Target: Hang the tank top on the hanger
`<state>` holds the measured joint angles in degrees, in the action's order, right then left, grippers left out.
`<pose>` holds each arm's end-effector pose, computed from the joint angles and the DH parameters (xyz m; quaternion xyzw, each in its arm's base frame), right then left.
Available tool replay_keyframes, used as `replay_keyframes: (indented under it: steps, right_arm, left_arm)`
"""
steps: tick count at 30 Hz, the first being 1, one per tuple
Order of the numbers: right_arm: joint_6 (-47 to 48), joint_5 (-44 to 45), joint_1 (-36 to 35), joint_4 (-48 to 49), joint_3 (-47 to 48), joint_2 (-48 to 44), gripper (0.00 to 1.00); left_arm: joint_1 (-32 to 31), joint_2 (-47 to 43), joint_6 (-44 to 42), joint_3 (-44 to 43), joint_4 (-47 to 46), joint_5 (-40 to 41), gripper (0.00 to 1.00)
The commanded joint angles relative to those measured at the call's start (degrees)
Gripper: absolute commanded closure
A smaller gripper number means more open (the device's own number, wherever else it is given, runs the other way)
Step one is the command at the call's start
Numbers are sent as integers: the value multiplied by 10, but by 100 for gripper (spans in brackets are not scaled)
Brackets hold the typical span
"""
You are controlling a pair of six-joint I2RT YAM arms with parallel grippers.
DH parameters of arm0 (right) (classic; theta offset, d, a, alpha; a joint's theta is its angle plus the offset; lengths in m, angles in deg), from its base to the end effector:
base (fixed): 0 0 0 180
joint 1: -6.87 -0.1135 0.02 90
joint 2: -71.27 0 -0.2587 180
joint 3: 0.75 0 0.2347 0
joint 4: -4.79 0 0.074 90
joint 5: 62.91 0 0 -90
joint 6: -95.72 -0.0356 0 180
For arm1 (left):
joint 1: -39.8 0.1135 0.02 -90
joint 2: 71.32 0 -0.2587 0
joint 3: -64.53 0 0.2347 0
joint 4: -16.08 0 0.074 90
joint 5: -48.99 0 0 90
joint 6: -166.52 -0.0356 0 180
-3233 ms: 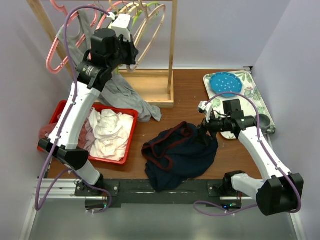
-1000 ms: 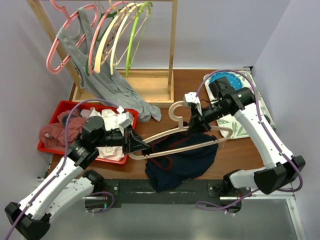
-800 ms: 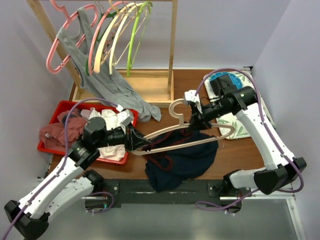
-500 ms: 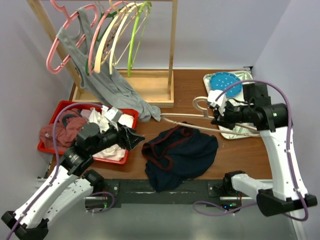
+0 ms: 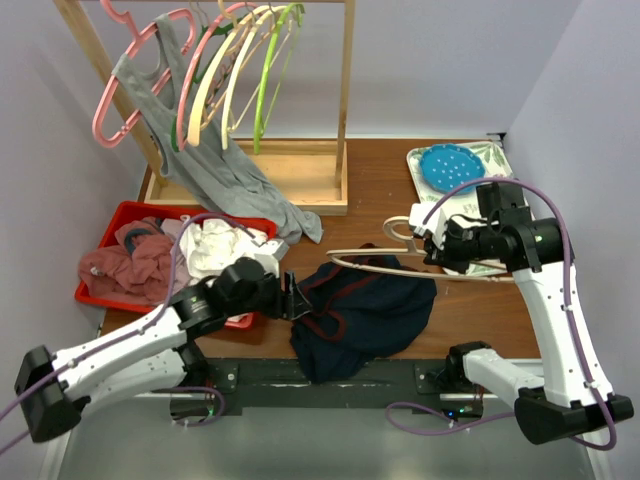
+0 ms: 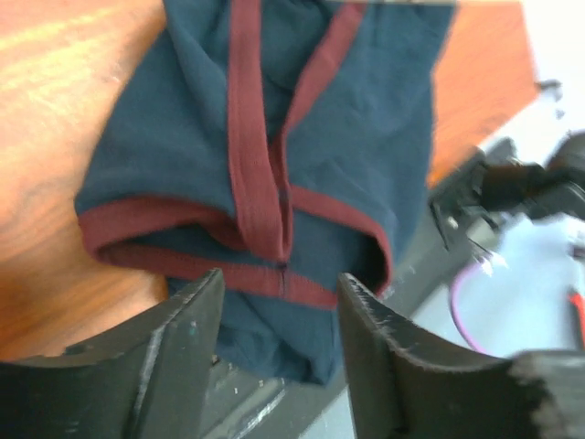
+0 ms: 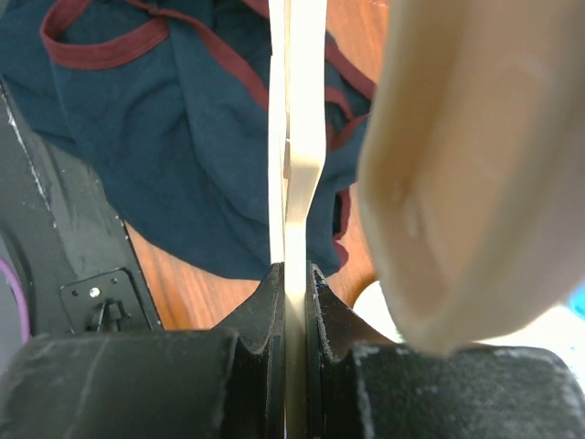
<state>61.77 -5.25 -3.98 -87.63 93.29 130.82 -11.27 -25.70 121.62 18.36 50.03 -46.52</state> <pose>0.1316 0.0446 0.3812 -0.5730 0.7278 0.1451 0.3478 0.1011 -0.1306 0.2404 0.0686 0.8771 -0.3806 0.2848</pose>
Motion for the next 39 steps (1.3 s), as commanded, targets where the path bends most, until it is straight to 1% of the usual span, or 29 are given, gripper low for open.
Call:
replay_keyframes:
  steps: [1,2,3,6,7,8,11,15,22,30,33,35,39]
  right_arm:
    - [22,-17,0,-121,-20,-9,100]
    - [25,-18,0,-121,-24,-10,100]
    - [27,-19,1,-121,-31,-12,100]
    - [37,-23,0,-121,-38,-18,100]
    - [42,-27,0,-121,-40,-21,100]
    - [45,-30,0,-121,-40,-23,100]
    - [56,-46,-1,-121,-50,-29,100]
    - [60,-66,-14,-121,-69,-25,100]
    - [68,-98,-27,-120,-72,-8,100]
    - [74,-138,-32,-95,-44,43,100]
    - [80,-156,-57,-94,-44,70,100]
    - [81,-185,-82,-91,-46,78,100]
    - [81,-234,-99,-66,-45,101,100]
  left_arm:
    - [-41,87,37,-73,18,140,48]
    - [-46,99,40,-84,27,150,53]
    - [-48,111,42,-90,32,169,53]
    - [-53,140,43,-104,41,193,66]
    - [-54,146,42,-105,37,195,71]
    - [-54,145,40,-104,33,197,81]
    - [-54,141,37,-105,30,203,100]
    - [-54,122,37,-112,40,211,100]
    - [-54,102,29,-139,64,207,100]
    - [-54,94,13,-171,64,127,100]
    - [-54,89,3,-193,65,119,100]
    - [-54,90,-10,-215,65,116,100]
    - [-53,115,-50,-266,74,100,100]
